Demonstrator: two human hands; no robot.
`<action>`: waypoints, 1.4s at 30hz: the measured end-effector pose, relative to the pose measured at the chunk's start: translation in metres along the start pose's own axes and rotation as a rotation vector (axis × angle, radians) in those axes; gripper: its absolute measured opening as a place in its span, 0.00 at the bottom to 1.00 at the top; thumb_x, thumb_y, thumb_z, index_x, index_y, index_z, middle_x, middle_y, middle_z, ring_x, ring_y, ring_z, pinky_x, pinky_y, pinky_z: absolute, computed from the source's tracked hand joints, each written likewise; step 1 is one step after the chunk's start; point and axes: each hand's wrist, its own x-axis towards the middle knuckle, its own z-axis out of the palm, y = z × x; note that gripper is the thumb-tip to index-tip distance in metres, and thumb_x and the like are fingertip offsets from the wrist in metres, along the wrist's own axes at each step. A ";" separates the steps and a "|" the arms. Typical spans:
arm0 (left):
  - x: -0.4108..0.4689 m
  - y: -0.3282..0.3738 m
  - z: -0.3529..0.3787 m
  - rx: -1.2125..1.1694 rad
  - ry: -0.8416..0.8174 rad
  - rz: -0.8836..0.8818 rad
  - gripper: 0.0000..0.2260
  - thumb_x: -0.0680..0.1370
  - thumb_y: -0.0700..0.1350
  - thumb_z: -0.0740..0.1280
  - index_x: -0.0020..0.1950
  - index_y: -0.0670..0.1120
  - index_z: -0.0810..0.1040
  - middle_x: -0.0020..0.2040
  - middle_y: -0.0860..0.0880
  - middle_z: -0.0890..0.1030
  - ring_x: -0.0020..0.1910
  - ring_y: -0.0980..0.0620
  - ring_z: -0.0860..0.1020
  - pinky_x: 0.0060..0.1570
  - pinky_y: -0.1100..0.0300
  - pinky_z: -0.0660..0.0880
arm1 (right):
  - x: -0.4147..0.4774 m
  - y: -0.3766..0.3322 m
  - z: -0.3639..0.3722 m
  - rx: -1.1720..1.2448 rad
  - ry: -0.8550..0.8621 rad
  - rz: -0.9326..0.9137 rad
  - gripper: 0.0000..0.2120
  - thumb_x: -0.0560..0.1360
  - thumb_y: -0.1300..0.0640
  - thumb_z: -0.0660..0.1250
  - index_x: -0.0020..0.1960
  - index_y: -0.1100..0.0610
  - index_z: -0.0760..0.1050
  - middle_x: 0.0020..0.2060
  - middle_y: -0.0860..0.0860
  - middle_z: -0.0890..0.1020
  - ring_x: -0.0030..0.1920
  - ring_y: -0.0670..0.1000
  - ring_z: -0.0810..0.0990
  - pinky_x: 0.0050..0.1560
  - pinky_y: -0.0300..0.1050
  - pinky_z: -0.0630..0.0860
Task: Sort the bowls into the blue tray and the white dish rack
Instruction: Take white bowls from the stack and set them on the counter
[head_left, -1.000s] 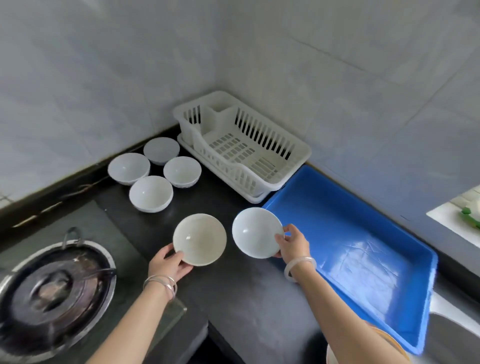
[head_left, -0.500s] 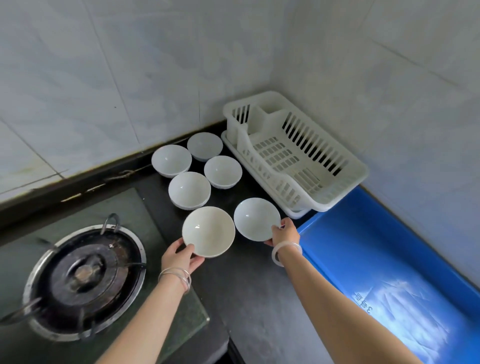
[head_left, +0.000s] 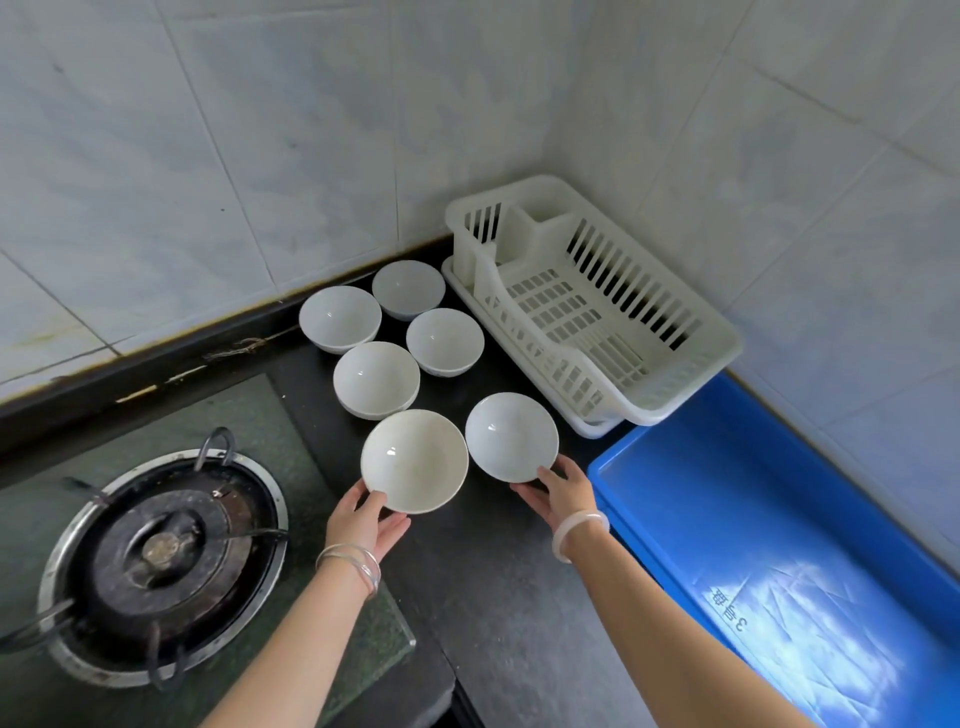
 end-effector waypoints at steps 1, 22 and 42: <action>0.000 0.000 0.001 0.000 0.009 0.009 0.20 0.76 0.34 0.60 0.68 0.44 0.70 0.56 0.40 0.76 0.52 0.40 0.78 0.53 0.51 0.75 | -0.001 0.001 0.000 0.022 -0.013 0.003 0.20 0.76 0.65 0.63 0.66 0.55 0.68 0.59 0.57 0.76 0.47 0.57 0.83 0.39 0.46 0.82; 0.009 -0.003 0.004 -0.088 0.064 0.053 0.21 0.75 0.32 0.60 0.66 0.47 0.71 0.52 0.43 0.77 0.44 0.44 0.80 0.48 0.53 0.76 | 0.011 -0.018 0.048 0.046 -0.034 0.011 0.22 0.77 0.67 0.61 0.69 0.55 0.67 0.62 0.59 0.76 0.42 0.56 0.83 0.37 0.44 0.82; -0.024 -0.032 0.007 0.484 0.022 0.248 0.22 0.78 0.40 0.60 0.72 0.45 0.63 0.72 0.44 0.68 0.66 0.45 0.71 0.62 0.50 0.71 | -0.039 -0.023 0.000 -0.248 -0.125 -0.123 0.21 0.80 0.57 0.57 0.72 0.52 0.60 0.66 0.55 0.73 0.60 0.59 0.77 0.57 0.50 0.75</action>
